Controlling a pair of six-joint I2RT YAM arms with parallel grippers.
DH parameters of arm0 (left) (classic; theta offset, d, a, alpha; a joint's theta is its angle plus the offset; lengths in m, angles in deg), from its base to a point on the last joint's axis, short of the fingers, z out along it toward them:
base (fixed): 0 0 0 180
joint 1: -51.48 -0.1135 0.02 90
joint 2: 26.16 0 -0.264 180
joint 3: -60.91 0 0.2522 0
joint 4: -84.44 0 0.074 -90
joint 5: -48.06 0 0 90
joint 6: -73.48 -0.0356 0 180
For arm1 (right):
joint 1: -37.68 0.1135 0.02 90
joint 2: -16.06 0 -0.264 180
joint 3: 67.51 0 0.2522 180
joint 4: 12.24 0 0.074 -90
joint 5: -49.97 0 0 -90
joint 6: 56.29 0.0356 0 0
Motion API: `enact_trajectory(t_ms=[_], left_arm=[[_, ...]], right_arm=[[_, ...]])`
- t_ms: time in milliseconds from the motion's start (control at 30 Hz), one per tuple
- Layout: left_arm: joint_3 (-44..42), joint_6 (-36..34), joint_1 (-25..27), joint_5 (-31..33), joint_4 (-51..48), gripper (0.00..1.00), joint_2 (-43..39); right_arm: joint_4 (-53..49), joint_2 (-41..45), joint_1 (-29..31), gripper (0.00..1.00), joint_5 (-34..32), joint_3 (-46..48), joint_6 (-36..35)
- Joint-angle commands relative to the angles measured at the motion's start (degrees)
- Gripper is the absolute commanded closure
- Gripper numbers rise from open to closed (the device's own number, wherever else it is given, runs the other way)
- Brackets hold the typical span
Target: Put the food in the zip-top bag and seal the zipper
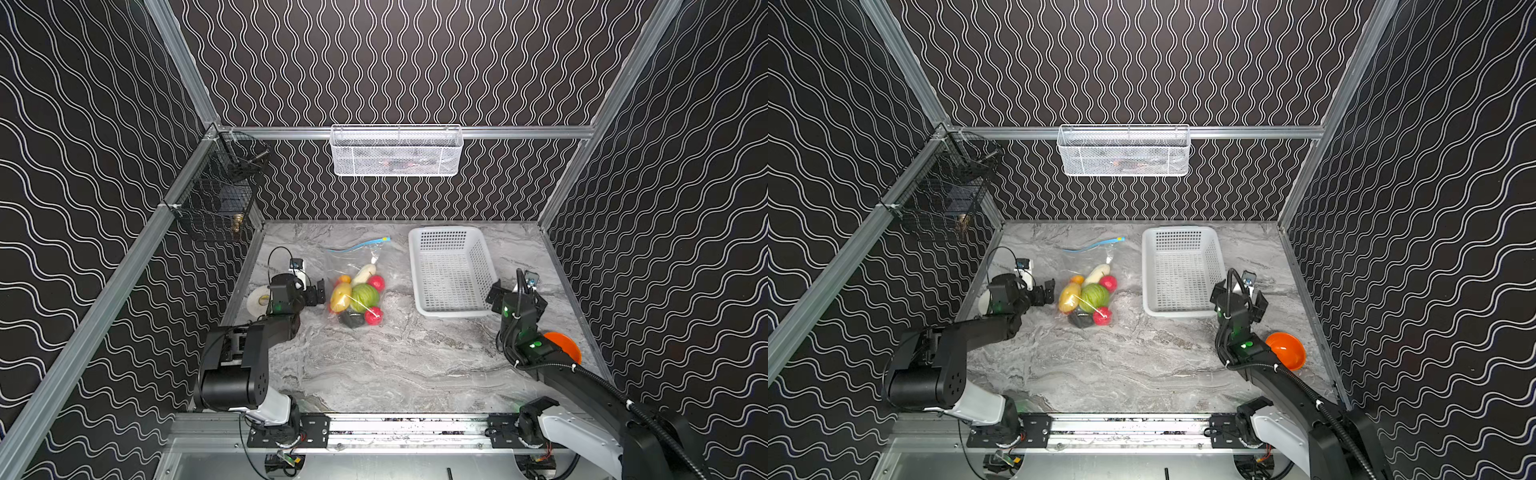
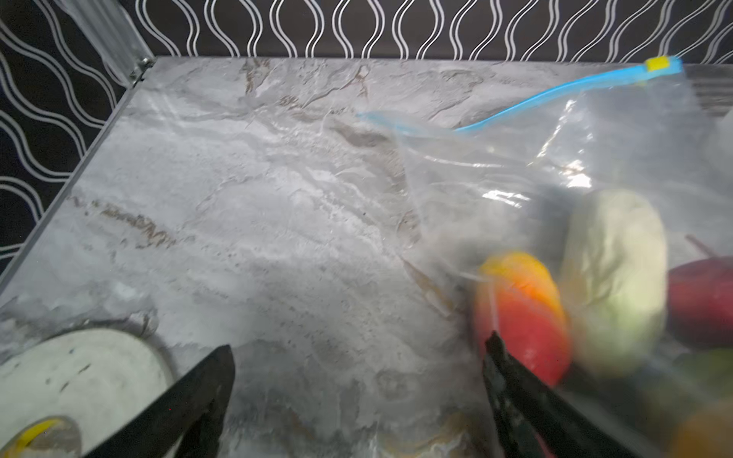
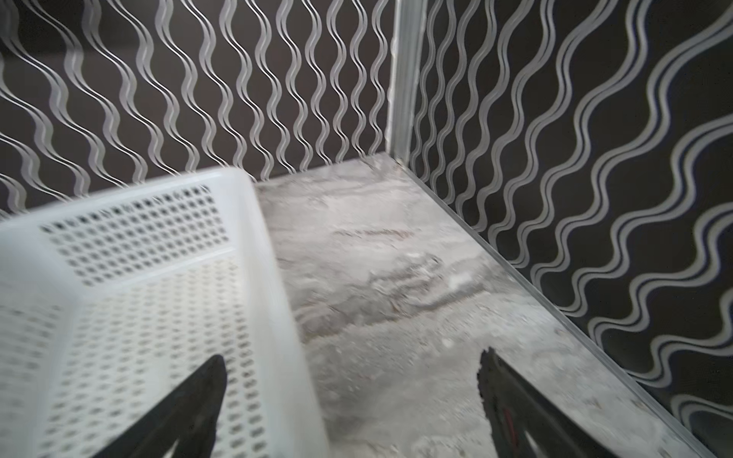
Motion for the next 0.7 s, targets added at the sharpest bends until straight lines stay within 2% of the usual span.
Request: enact_trajectory(t_ms=[0,67,200,300,400,500,567,633,667], left_arm=[[-3.4,-0.6,-0.2,-0.2,10.7,0.01,1.0],[-5.6,-0.6,-0.2,0.6,16.4,0.01,2.8],[-5.3,-0.9,-0.1,0.5,15.3,0.01,2.5],[-7.5,-1.1,-0.1,-0.4,19.8,0.01,2.6],[-10.7,-1.5,-0.1,-1.2,26.8,0.01,3.4],[-13.6,-0.4,0.1,0.7,38.1,0.01,8.8],[-12.4,-1.5,0.3,0.8,30.8,0.01,6.0],[-11.7,-1.3,0.6,0.9,32.4,0.01,7.7],[-11.3,-1.5,0.9,1.4,29.8,0.01,6.8]], right_arm=[[12.2,0.3,0.0,0.01,-5.0,4.0,-3.5],[16.8,0.0,0.0,0.01,-6.1,6.5,-4.6],[24.8,-2.2,-0.3,0.01,-6.6,9.6,-7.4],[28.5,-5.4,-1.0,0.01,-6.9,10.3,-7.9],[35.8,-8.8,-1.3,0.01,-6.1,12.2,-8.4],[46.1,-13.2,-2.0,0.01,-5.5,14.6,-10.1],[52.1,-17.2,-2.6,0.01,-5.4,15.2,-11.9],[59.3,-21.0,-3.0,0.01,-5.2,15.4,-15.7],[62.4,-23.1,-3.1,0.01,-4.1,15.3,-17.7]])
